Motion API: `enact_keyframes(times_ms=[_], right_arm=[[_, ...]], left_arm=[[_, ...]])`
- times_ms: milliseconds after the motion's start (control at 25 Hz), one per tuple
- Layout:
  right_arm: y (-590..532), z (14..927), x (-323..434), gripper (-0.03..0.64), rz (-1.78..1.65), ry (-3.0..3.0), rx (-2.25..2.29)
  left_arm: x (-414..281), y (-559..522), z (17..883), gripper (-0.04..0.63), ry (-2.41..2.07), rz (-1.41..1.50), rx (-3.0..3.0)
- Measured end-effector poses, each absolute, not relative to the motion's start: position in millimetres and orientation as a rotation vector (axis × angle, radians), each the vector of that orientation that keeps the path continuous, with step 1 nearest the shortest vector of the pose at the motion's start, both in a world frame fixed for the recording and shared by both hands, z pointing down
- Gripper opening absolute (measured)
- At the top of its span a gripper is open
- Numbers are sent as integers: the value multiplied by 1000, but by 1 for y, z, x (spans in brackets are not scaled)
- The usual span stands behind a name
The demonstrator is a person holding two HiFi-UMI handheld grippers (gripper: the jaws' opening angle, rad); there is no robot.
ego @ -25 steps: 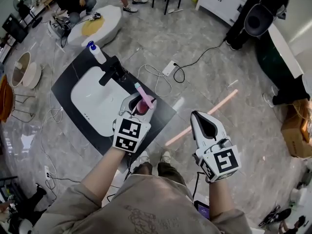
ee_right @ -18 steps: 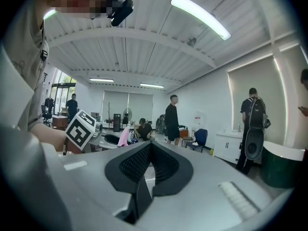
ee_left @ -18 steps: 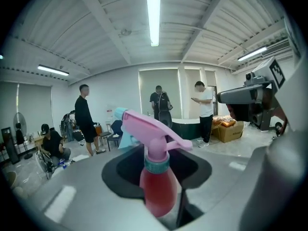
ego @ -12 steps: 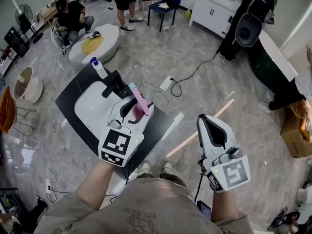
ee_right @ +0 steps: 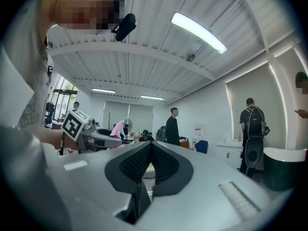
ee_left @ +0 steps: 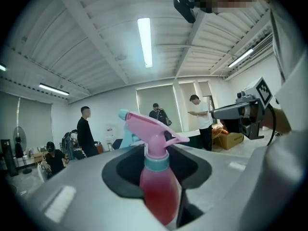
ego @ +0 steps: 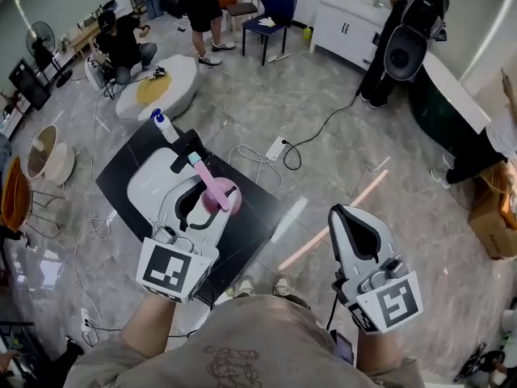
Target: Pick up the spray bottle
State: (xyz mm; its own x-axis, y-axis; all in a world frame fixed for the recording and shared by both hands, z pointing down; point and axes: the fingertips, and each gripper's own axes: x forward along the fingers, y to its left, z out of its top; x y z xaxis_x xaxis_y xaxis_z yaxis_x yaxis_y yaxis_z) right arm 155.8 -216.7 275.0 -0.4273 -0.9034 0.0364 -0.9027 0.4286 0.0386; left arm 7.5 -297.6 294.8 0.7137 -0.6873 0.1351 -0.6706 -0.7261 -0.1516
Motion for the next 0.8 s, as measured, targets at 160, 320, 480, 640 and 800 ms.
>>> enact_keyframes(times_ms=[160, 320, 480, 640, 800], right_arm=[[-215, 278, 147, 29, -26, -2640, 1614], [-215, 299, 140, 29, 10, -2635, 1542], [-215, 317, 133, 28, 59, -2647, 1489], [-215, 336, 131, 28, 195, -2652, 1462], [-217, 343, 124, 28, 193, -2637, 1430]], left_arm=[[6, -289, 301, 158, 1113, -309, -2830], [4, -286, 309, 158, 1137, -304, -2867], [-3, -280, 322, 158, 1153, -281, -2911], [-7, -275, 343, 158, 1187, -339, -2918], [-10, -269, 369, 158, 1184, -392, -2923]])
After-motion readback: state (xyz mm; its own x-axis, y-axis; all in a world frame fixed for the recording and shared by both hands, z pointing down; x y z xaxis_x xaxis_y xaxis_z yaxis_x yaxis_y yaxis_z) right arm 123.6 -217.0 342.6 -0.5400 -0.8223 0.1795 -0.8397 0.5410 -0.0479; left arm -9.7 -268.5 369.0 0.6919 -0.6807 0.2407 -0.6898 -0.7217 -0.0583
